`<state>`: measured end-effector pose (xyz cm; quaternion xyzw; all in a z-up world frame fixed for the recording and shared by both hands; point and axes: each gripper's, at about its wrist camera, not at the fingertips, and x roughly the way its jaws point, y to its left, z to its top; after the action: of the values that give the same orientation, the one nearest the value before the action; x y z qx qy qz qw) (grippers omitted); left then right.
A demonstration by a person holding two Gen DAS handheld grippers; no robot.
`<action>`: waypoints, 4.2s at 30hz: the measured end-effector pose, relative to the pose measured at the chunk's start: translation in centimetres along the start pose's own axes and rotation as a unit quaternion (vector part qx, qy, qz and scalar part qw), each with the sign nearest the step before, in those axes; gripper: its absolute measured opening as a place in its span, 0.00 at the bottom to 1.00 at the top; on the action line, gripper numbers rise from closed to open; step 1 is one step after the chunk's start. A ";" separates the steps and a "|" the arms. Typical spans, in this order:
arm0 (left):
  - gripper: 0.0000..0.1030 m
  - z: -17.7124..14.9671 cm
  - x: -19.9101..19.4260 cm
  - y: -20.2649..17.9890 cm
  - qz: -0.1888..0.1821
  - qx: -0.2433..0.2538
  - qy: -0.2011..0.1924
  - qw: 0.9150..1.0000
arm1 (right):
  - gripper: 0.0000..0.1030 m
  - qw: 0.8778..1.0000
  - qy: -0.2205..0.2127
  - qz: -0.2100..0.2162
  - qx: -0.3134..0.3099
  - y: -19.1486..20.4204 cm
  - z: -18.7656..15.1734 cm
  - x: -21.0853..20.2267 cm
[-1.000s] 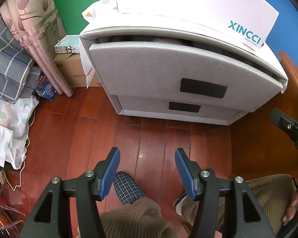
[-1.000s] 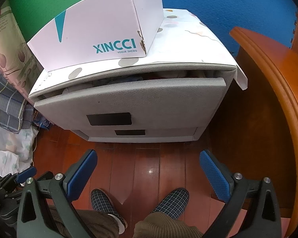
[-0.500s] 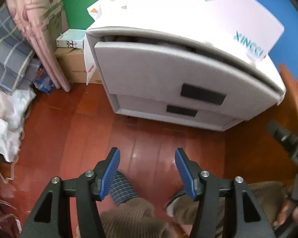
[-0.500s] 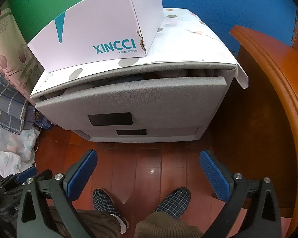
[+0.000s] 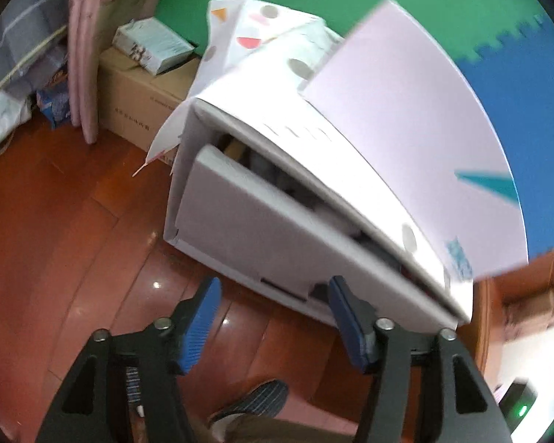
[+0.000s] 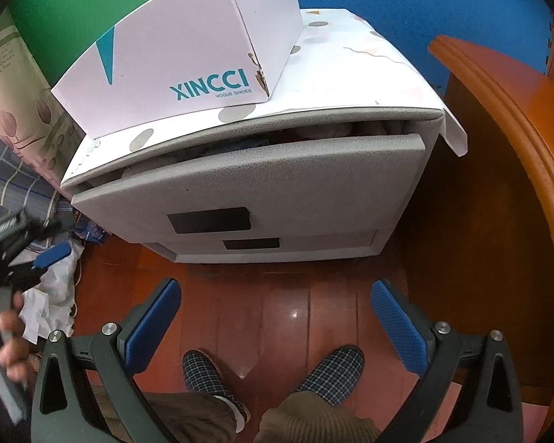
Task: Take underwear out of drawer
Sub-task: 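Grip the upper drawer front with the left tool and pull it open, then release the drawer front with the left tool while the right tool reaches into the drawer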
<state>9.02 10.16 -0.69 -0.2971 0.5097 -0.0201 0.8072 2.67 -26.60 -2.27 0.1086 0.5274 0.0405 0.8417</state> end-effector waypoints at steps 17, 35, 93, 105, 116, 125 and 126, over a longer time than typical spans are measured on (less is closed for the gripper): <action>0.89 4.1 4.1 3.9 0.001 -0.059 -0.025 0.998 | 0.99 1.000 0.005 0.014 0.013 -0.4 0.0 0.1; 1.00 3.8 4.9 5.2 -0.032 -0.056 -0.033 0.997 | 0.99 1.000 0.009 0.003 0.011 -0.1 0.1 0.3; 0.83 -0.1 2.7 7.3 0.025 -0.103 0.043 0.993 | 1.00 0.999 -0.035 0.040 -0.009 0.5 0.0 -1.2; 0.88 -2.4 0.8 7.2 0.057 -0.018 0.041 0.997 | 1.00 0.999 -0.025 0.039 -0.004 0.2 0.4 -1.3; 0.89 -5.8 -1.9 7.3 0.117 0.052 0.048 0.991 | 1.00 0.997 0.051 0.001 -0.053 -0.7 2.1 -2.4; 0.89 -6.6 -2.6 6.5 0.151 0.070 0.044 0.985 | 1.00 0.994 0.090 -0.016 -0.066 -1.5 2.9 -1.8; 0.87 -6.4 -2.7 6.3 0.157 0.083 0.047 0.983 | 1.00 0.993 0.096 -0.013 -0.062 -1.7 3.0 -1.6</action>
<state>0.69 13.28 -3.63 -0.1443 0.5840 0.0508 0.7972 4.56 -28.94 0.07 0.0445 0.6036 0.0722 0.7928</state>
